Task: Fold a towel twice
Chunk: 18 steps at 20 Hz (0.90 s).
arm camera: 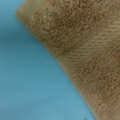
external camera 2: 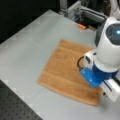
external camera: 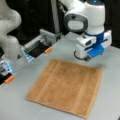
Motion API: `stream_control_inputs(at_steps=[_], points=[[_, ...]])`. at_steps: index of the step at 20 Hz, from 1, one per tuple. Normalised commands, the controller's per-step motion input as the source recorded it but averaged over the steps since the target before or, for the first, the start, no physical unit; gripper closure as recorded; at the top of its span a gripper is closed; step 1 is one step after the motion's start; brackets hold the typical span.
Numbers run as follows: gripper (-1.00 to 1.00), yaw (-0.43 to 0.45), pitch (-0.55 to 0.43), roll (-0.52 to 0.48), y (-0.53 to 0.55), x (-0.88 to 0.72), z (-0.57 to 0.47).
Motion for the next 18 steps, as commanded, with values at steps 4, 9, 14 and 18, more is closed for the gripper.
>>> stream_control_inputs(at_steps=[4,9,14,18], points=[[-1.00,-0.086,0.123,-0.391,0.28,0.46,-0.06],[-1.00,-0.033,0.084,-0.376,0.30,0.49,-0.12],[-1.00,-0.032,0.045,-0.359,0.30,0.46,-0.15],[-1.00,-0.013,0.047,-0.346,0.22,0.33,-0.09]])
